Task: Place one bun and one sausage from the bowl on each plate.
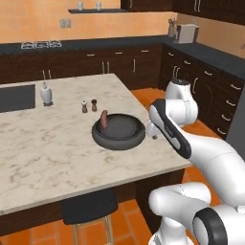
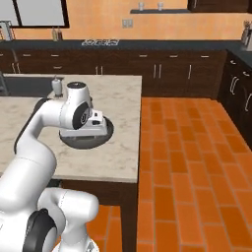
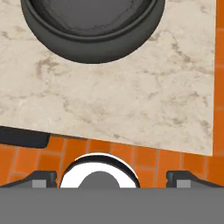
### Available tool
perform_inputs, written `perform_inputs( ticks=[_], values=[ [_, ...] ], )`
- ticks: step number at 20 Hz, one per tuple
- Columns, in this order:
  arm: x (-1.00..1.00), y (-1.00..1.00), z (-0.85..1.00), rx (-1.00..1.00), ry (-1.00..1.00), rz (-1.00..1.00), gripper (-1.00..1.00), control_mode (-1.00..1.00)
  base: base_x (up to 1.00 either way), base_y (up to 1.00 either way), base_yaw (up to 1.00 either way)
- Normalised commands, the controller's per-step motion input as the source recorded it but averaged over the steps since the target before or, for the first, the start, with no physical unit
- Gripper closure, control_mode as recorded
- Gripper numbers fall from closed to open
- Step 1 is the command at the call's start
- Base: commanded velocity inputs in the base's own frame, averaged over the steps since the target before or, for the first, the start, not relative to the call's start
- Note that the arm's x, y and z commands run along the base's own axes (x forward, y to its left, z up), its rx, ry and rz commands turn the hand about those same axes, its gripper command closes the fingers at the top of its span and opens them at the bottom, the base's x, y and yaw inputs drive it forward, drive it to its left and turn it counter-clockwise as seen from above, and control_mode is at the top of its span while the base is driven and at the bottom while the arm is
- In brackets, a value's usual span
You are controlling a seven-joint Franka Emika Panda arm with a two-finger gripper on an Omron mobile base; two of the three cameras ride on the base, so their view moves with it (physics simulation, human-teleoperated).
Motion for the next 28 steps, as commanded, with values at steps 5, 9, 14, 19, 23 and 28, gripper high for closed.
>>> perform_inputs(
  ticks=[5, 9, 14, 19, 23, 28],
  values=[
    [0.0, 0.0, 0.0, 0.0, 0.0, 0.0, -1.0, 1.0, 0.75, -0.02, 0.19],
    [0.0, 0.0, 0.0, 0.0, 0.0, 0.0, -1.0, 1.0, 0.04, -0.03, 0.0],
    [0.34, 0.22, 0.2, 0.01, -0.19, 0.04, -1.0, -1.0, 0.0, 0.0, 0.0],
    [0.68, 0.71, 0.1, 0.0, -0.18, -0.03, -1.0, -1.0, 0.0, 0.0, 0.0],
    [0.76, 0.87, 0.04, 0.23, -0.16, -0.13, -1.0, -1.0, 0.0, 0.0, 0.0],
    [0.87, 0.84, 0.01, 0.21, -0.05, -0.13, -1.0, -1.0, 0.0, 0.0, 0.0]
  ],
)
